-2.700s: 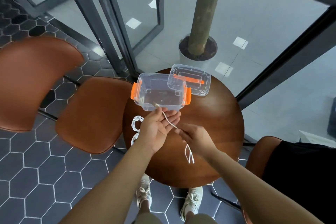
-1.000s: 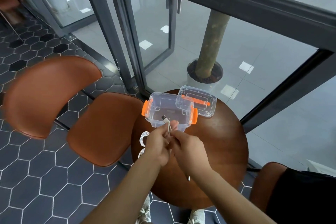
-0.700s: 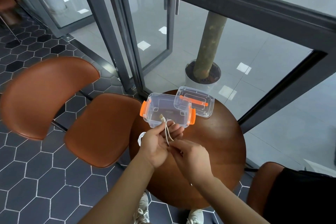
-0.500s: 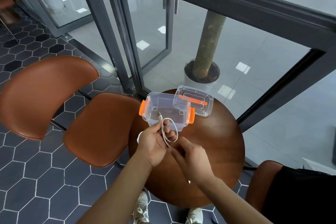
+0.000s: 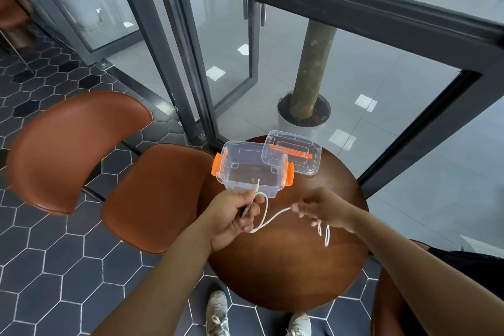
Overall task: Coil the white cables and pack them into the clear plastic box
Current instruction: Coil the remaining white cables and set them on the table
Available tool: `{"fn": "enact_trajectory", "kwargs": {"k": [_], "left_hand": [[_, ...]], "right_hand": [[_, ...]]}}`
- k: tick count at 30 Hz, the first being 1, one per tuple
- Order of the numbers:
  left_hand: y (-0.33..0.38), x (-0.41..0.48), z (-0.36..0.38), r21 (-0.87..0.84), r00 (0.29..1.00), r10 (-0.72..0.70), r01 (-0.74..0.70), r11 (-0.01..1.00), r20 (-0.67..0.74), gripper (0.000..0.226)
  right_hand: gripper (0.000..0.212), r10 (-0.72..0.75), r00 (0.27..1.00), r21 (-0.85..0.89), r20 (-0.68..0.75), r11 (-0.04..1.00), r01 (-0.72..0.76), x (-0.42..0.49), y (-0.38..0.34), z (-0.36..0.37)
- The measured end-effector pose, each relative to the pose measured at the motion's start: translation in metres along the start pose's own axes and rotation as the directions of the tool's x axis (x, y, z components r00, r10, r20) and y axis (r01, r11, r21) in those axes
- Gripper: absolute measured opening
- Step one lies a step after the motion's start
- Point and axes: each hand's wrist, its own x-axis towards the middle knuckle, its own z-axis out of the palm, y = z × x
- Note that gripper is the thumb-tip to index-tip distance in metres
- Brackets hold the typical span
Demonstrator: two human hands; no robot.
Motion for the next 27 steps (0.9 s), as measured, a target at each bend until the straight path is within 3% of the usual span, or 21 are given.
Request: {"fn": "enact_trajectory", "kwargs": {"k": [4,7,9,11,15,18,20,22,27], "left_hand": [[-0.002,-0.001,0.01,0.215,0.999,-0.048,0.042,0.976,0.025,0.031],[-0.003,-0.002,0.012,0.433,0.994,-0.089,0.054,0.9,0.061,0.033],[-0.003,-0.001,0.01,0.531,0.994,-0.112,0.084,0.843,0.02,0.033],[-0.005,0.001,0.007,0.525,0.995,-0.073,0.095,0.846,-0.063,0.033],[-0.012,0.007,0.004,0.289,0.975,0.019,0.047,0.956,-0.221,0.034],[-0.017,0.014,0.003,-0.025,0.972,0.001,-0.006,1.0,-0.235,0.032],[-0.016,0.013,0.002,-0.274,0.984,-0.006,-0.043,0.961,-0.175,0.029],[-0.012,0.009,0.003,-0.418,0.991,-0.019,-0.038,0.908,-0.132,0.027],[-0.005,0.009,0.007,-0.558,0.987,-0.001,-0.089,0.825,-0.159,0.027]], "right_hand": [[0.04,0.008,0.995,0.133,-0.102,0.991,0.006,0.011,-0.033,-0.004],[0.041,-0.01,0.991,0.256,-0.134,0.966,0.044,0.012,-0.059,0.002],[0.037,-0.032,0.991,0.213,-0.128,0.975,0.059,0.009,-0.072,0.007],[0.036,-0.051,0.984,0.089,-0.172,0.994,0.067,0.005,-0.08,0.013],[0.029,-0.125,0.942,-0.137,-0.311,0.987,0.085,-0.015,-0.084,0.04],[0.022,-0.161,0.923,-0.121,-0.35,0.985,0.126,-0.026,-0.078,0.066],[0.021,-0.137,0.915,-0.045,-0.379,0.991,0.129,-0.027,-0.073,0.076],[0.021,-0.098,0.908,0.028,-0.407,0.992,0.12,-0.026,-0.07,0.08],[0.018,-0.175,0.885,0.049,-0.432,0.975,0.217,-0.034,-0.057,0.086]]}}
